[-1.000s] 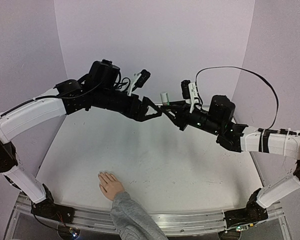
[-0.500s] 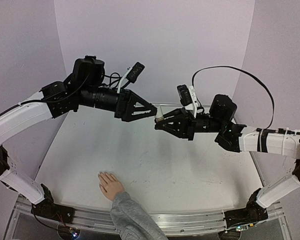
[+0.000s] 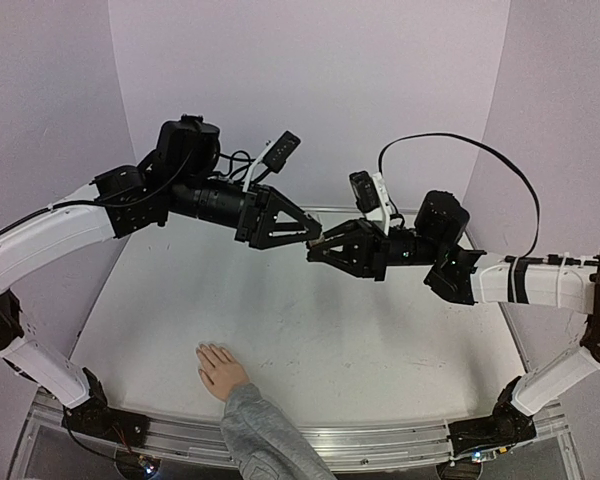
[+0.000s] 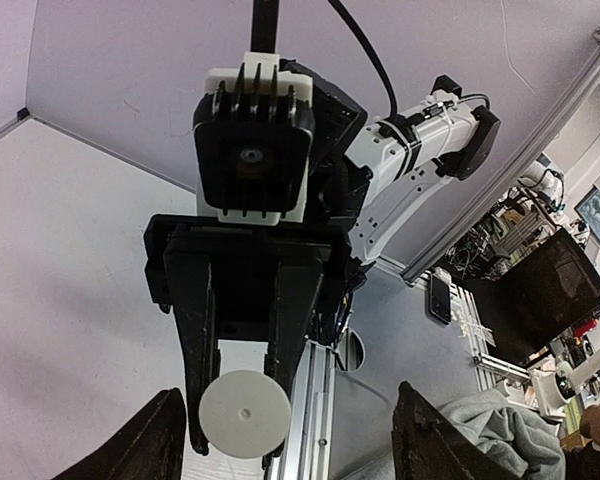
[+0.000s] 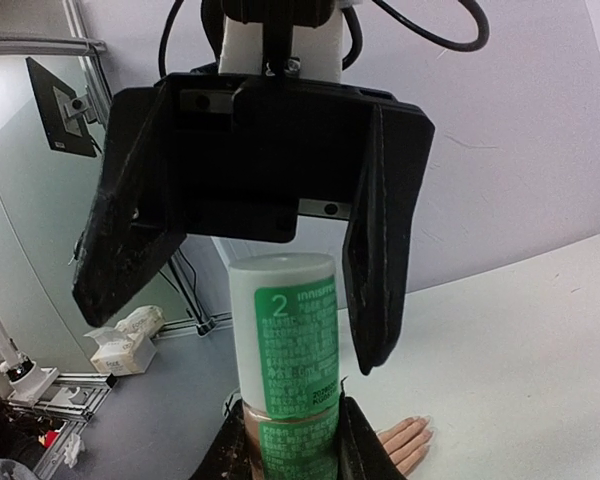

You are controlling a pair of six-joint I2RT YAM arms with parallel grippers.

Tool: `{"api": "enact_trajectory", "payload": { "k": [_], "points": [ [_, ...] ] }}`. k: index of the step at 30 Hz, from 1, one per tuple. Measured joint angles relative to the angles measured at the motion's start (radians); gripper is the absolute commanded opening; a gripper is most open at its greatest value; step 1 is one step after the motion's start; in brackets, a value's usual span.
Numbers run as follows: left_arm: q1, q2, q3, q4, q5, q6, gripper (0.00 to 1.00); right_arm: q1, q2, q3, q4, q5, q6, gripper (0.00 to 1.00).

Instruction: Paint the nails

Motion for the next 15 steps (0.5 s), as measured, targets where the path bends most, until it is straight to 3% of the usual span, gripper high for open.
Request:
{"api": "enact_trajectory", "payload": {
  "k": [6, 15],
  "points": [
    [-0.001, 0.019, 0.002, -0.004, -0.023, -0.022, 0.39, 0.000, 0.005, 0.004, 0.003, 0.000, 0.003, 0.00],
    [-0.001, 0.035, 0.024, -0.021, -0.117, -0.018, 0.11, 0.000, 0.012, 0.014, -0.016, 0.067, -0.017, 0.00]
  ]
}}
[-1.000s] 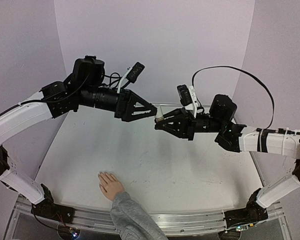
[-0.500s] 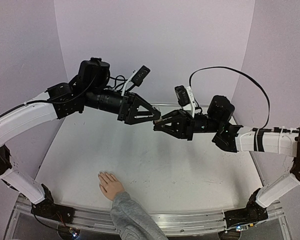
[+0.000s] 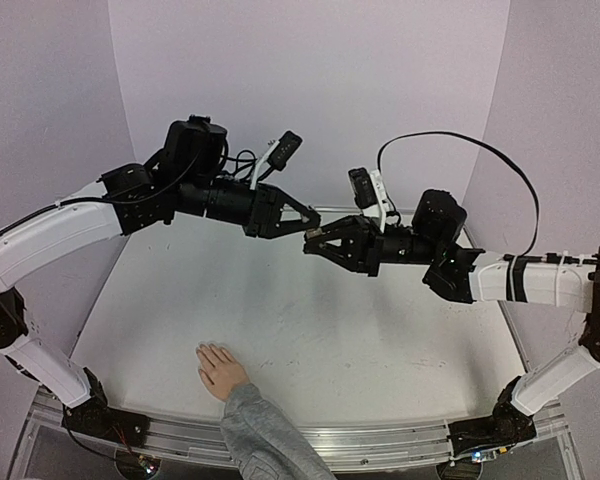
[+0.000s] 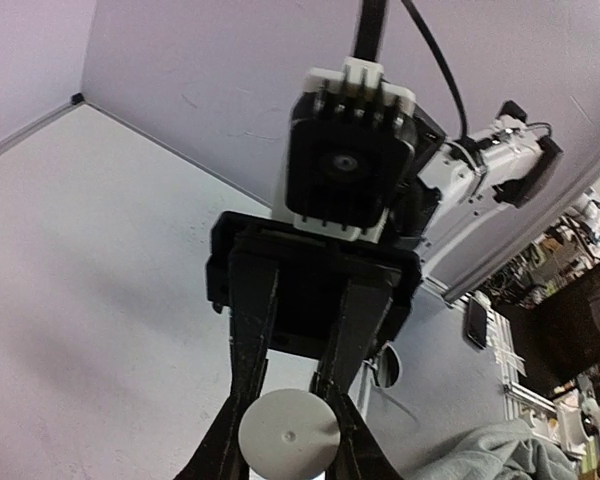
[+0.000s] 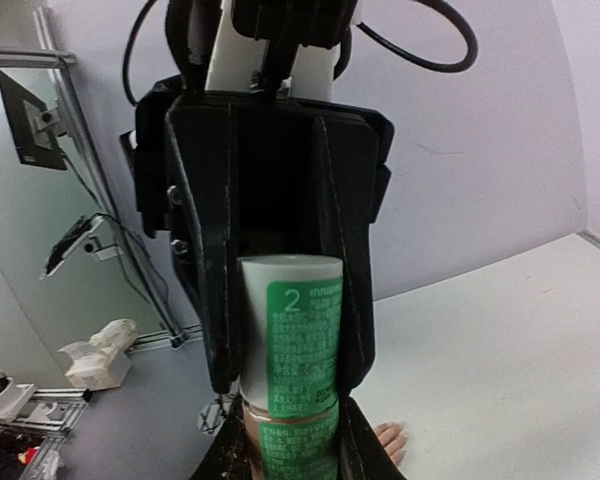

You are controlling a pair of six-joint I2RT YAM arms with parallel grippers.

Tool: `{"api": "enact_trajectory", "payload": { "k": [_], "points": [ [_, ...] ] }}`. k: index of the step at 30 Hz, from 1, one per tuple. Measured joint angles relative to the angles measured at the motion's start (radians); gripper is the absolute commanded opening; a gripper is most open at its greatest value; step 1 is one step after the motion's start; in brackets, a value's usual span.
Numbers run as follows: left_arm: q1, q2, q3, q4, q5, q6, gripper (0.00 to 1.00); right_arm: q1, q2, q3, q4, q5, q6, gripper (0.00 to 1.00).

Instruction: Paint the nails

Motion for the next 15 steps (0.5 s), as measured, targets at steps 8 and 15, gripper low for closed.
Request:
{"api": "enact_trajectory", "payload": {
  "k": [8, 15],
  "points": [
    [0.009, 0.024, 0.008, -0.026, -0.260, -0.069, 0.06, 0.273, -0.032, 0.015, -0.194, 1.041, -0.307, 0.00],
    [0.006, 0.057, 0.040, -0.047, -0.357, -0.113, 0.40, 0.296, 0.037, 0.082, -0.218, 1.210, -0.472, 0.00]
  ]
}}
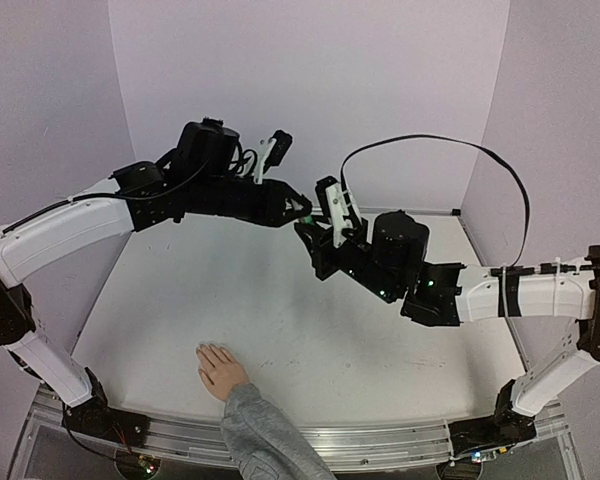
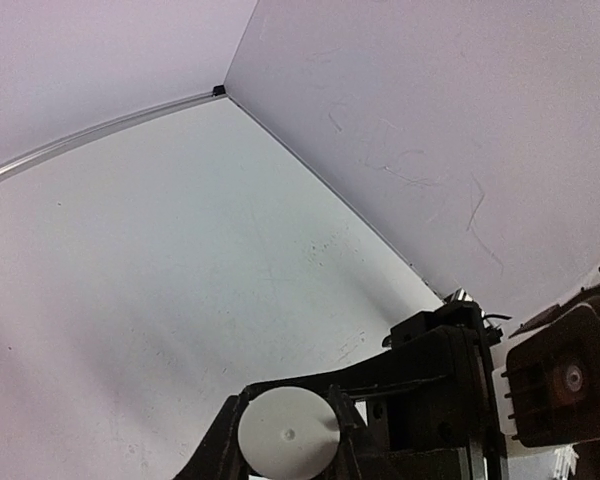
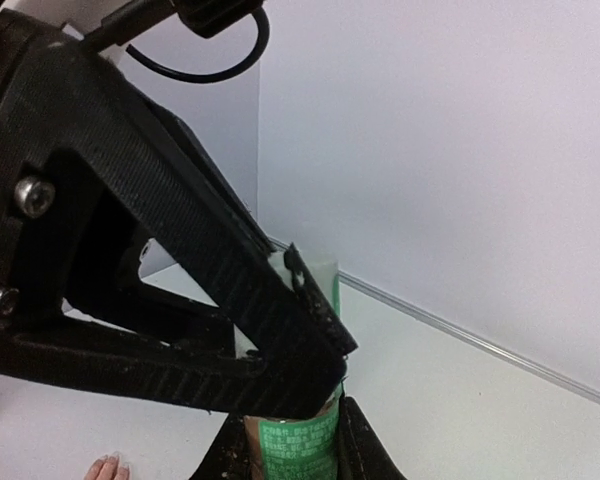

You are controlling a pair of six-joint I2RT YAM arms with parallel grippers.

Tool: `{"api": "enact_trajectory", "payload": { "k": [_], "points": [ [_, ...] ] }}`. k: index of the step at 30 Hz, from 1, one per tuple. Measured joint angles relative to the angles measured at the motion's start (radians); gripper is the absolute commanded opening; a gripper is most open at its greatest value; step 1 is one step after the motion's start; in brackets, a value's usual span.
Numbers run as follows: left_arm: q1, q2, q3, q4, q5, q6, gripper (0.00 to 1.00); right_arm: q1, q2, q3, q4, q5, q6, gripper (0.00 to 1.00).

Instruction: Paint the nails

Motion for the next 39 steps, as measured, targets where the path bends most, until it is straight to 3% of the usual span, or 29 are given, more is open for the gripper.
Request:
{"api": "enact_trajectory", "payload": {
  "k": [3, 6, 8, 11, 15, 20, 24, 29, 39],
  "points": [
    [0.003, 0.000, 0.005, -0.025, 0.025, 0.005, 0.68, -0.036, 0.000, 0.000, 0.000, -0.112, -0.011, 0.00],
    [0.006, -0.003, 0.006, -0.052, 0.072, 0.019, 0.86, -0.124, -0.008, 0.000, -0.019, -0.356, 0.018, 0.00],
    [0.012, -0.013, 0.004, -0.062, 0.106, 0.036, 0.94, -0.181, -0.016, -0.001, -0.024, -0.505, 0.055, 0.00],
    [0.023, -0.056, -0.023, -0.048, 0.169, 0.041, 0.97, -0.259, -0.044, -0.005, -0.023, -0.740, 0.127, 0.00],
    [0.039, -0.121, -0.057, -0.017, 0.245, 0.037, 0.91, -0.281, -0.056, -0.005, 0.040, -1.000, 0.245, 0.00],
    [0.044, -0.132, -0.070, 0.053, 0.346, 0.022, 0.72, -0.270, -0.055, -0.029, 0.159, -1.195, 0.392, 0.00],
    [0.043, -0.130, -0.076, 0.080, 0.409, 0.019, 0.67, -0.270, -0.053, -0.046, 0.211, -1.233, 0.454, 0.00],
    [0.042, -0.121, -0.076, 0.093, 0.454, 0.019, 0.70, -0.270, -0.044, -0.052, 0.242, -1.234, 0.489, 0.00],
    [0.031, -0.092, -0.076, 0.092, 0.476, 0.025, 0.42, -0.270, -0.017, -0.053, 0.262, -1.228, 0.504, 0.00]
  ]
}}
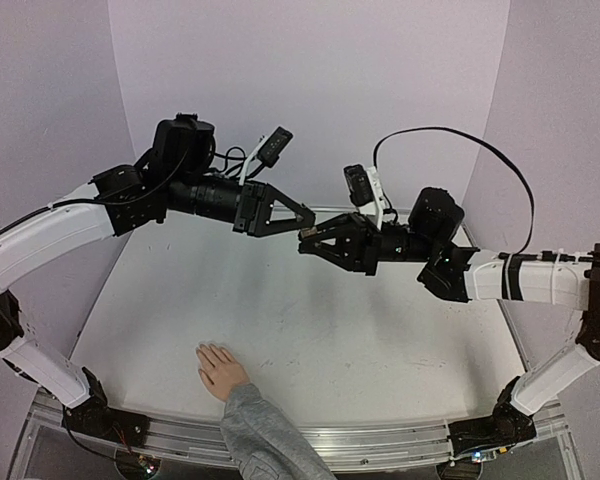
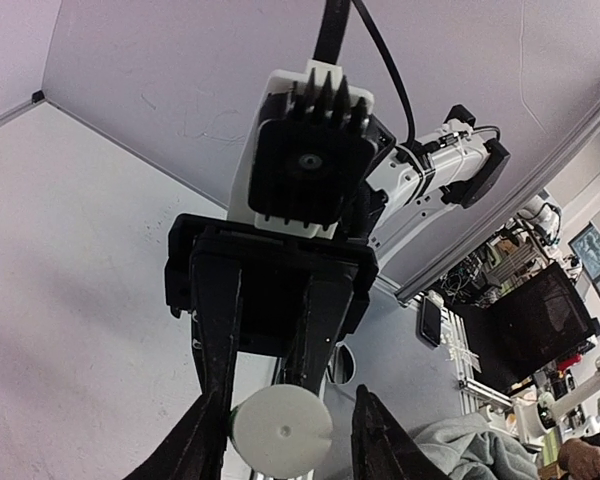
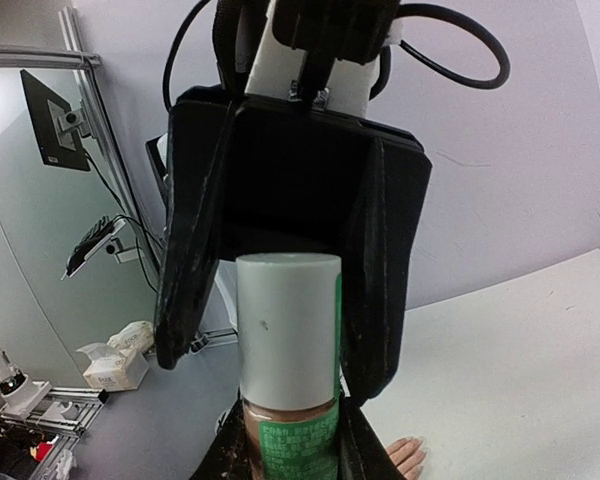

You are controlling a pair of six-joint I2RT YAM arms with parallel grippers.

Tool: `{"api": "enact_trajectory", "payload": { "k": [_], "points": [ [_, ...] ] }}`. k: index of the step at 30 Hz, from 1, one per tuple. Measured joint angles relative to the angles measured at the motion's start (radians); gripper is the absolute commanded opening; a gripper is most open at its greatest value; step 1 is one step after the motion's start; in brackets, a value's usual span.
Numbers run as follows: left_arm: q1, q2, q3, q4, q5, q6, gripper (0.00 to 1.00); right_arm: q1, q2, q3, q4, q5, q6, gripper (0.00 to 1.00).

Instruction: Paint the nails

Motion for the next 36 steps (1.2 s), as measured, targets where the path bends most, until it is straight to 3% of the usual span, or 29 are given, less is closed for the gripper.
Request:
{"api": "enact_trajectory", "payload": {
  "k": [8, 15, 17, 22, 24, 26, 29, 32, 36],
  "points": [
    [0.001, 0.004, 0.001, -0.004, -0.038, 0.020, 0.16, 0.001, 0.016, 0.000, -0.015, 0.029, -0.010, 0.00],
    [0.010, 0.016, 0.002, -0.018, -0.165, 0.032, 0.01, 0.023, 0.008, 0.000, -0.093, 0.246, -0.112, 0.00],
    [0.011, 0.020, 0.003, -0.027, -0.229, 0.029, 0.00, 0.074, -0.003, 0.000, -0.140, 0.437, -0.177, 0.00],
    [0.003, 0.029, 0.010, -0.071, -0.326, 0.002, 0.00, 0.320, 0.013, 0.002, -0.163, 1.198, -0.388, 0.00],
    [-0.006, 0.035, 0.015, -0.087, -0.352, -0.007, 0.00, 0.362, 0.042, 0.013, -0.148, 1.345, -0.452, 0.00],
    [-0.006, 0.043, 0.017, -0.093, -0.375, -0.016, 0.05, 0.375, 0.080, 0.032, -0.132, 1.424, -0.508, 0.00],
    [-0.004, 0.050, 0.017, -0.101, -0.395, -0.025, 0.30, 0.368, 0.089, 0.034, -0.132, 1.414, -0.546, 0.00],
    [0.002, 0.047, 0.020, -0.109, -0.392, -0.029, 0.58, 0.323, 0.079, 0.024, -0.133, 1.283, -0.543, 0.00],
    [0.013, 0.029, -0.002, -0.107, -0.313, -0.046, 0.81, 0.229, 0.004, -0.010, -0.165, 1.039, -0.490, 0.00]
  ]
}}
